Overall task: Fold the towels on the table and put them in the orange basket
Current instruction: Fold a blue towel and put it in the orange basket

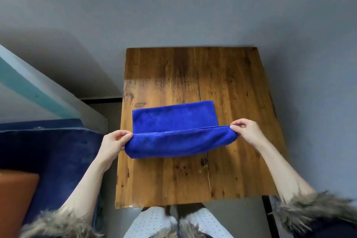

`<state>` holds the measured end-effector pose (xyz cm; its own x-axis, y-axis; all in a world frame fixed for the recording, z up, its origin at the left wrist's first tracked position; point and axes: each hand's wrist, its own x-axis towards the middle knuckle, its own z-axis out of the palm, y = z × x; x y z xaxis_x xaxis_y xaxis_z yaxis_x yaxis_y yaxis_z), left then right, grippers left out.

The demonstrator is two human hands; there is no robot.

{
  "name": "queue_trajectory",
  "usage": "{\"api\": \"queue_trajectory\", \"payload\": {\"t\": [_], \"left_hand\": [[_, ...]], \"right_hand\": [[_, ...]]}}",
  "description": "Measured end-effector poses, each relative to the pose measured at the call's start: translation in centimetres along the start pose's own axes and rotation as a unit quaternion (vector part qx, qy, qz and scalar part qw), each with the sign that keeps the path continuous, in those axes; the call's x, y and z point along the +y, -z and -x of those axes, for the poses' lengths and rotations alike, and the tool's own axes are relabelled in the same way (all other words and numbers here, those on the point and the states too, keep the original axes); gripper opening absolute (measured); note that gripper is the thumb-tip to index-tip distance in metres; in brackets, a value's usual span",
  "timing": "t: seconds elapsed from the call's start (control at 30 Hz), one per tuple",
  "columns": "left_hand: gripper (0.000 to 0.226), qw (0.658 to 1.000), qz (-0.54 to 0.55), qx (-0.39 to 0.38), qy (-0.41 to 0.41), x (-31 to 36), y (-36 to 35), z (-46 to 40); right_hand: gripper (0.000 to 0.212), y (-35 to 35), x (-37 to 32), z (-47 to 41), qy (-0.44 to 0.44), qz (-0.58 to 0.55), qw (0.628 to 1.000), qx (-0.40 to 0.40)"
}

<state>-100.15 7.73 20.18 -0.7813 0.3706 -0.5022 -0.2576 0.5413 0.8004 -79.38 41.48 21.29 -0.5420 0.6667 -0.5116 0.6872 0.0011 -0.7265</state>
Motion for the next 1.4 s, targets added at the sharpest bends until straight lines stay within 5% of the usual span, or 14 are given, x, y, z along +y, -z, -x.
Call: {"api": "queue_trajectory", "payload": {"t": [0.3,1.0,1.1,1.2,1.4], "left_hand": [[0.012,0.993,0.014,0.110,-0.043,1.6,-0.7,-4.5],[0.011,0.991,-0.082,0.107,0.007,-3.2,-2.4,-16.3],[0.023,0.966,-0.189,0.172,-0.029,-3.5,-2.4,-16.3],[0.030,0.923,-0.297,0.217,-0.109,-3.5,-3.9,-14.5],[0.051,0.841,-0.483,0.057,-0.236,-5.1,-10.5,-12.0]], "right_hand": [[0.006,-2.5,-3.7,-5.4,0.052,0.018,0.997,0.053],[0.018,-8.1,-1.5,-16.8,-0.001,0.121,0.990,0.077],[0.030,-8.0,-1.1,-16.0,0.047,0.232,0.961,0.141],[0.038,-9.3,-0.6,-13.5,0.187,0.298,0.920,0.172],[0.051,-17.4,1.5,-9.7,0.347,0.428,0.833,0.044]]}}
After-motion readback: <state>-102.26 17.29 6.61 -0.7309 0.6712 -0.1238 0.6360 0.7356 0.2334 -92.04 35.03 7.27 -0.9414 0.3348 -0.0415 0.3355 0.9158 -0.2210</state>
